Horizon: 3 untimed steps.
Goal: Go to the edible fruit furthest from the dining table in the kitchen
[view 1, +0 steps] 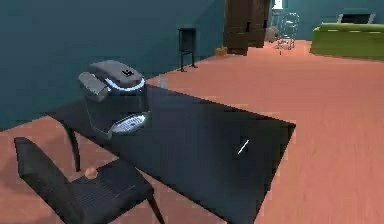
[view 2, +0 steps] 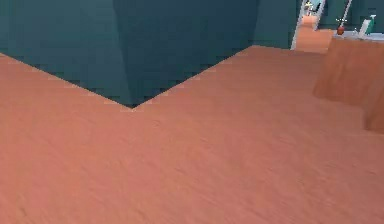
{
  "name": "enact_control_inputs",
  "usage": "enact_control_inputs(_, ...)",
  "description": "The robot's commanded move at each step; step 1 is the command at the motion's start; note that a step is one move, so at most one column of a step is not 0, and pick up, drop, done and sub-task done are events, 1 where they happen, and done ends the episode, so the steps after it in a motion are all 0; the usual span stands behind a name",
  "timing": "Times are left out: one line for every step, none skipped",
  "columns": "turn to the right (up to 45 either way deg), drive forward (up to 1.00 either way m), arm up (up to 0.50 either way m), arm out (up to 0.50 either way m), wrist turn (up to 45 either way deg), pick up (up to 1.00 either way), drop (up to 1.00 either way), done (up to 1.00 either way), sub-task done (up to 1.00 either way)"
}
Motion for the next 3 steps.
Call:
enact_control_inputs(45.0, 0.0, 0.0, 0.0, 0.0, 0.0, 0.0, 0.0, 0.0)
enact_control_inputs(45.0, 0.0, 0.0, 0.0, 0.0, 0.0, 0.0, 0.0, 0.0)
enact_control_inputs(33.0, 0.0, 0.0, 0.0, 0.0, 0.0, 0.0, 0.0, 0.0)
